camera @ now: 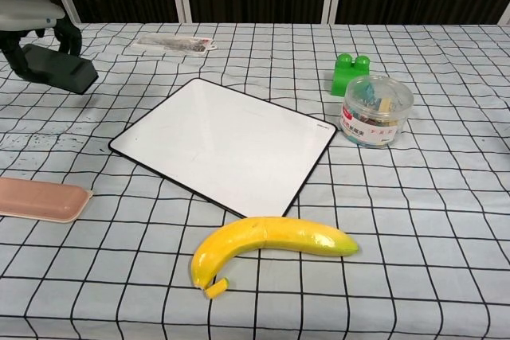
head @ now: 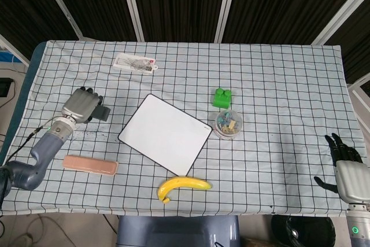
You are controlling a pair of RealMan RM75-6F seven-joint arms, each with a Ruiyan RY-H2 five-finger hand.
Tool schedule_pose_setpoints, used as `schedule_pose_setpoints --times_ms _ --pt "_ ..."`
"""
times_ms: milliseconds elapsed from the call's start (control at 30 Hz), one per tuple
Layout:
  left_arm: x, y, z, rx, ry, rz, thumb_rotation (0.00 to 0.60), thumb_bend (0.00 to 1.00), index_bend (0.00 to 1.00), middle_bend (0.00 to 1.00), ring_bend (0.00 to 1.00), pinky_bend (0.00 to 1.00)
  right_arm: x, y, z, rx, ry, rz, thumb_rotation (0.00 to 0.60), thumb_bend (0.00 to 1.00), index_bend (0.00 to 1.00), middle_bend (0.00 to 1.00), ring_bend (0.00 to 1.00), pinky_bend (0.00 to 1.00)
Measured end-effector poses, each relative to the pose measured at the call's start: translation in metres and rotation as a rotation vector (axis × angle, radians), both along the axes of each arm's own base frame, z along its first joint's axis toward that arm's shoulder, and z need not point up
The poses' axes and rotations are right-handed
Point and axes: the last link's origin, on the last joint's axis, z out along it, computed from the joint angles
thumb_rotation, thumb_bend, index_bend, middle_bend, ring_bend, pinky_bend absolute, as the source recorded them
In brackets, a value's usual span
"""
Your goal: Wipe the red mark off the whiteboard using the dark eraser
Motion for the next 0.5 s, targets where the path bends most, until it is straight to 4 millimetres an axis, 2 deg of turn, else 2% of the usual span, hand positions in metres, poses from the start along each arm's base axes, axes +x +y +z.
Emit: schedule_pose_setpoints --times_ms 267,500 --pt "-0.035 0.013 -0.002 0.019 0.009 0.001 0.6 0.28 0.48 0.46 0.23 0.31 0.0 0.0 0.0 -0.003 0.004 -0.004 0.6 0.03 0.0 0.07 0.17 0.18" --pt "-0.038 0.015 -0.021 -0.017 -0.067 -0.001 0.6 0.27 0.46 0.44 0.21 0.31 -0.001 0.0 0.0 -0.001 0.005 -0.011 0.6 0.03 0.0 0.07 0.17 0.18"
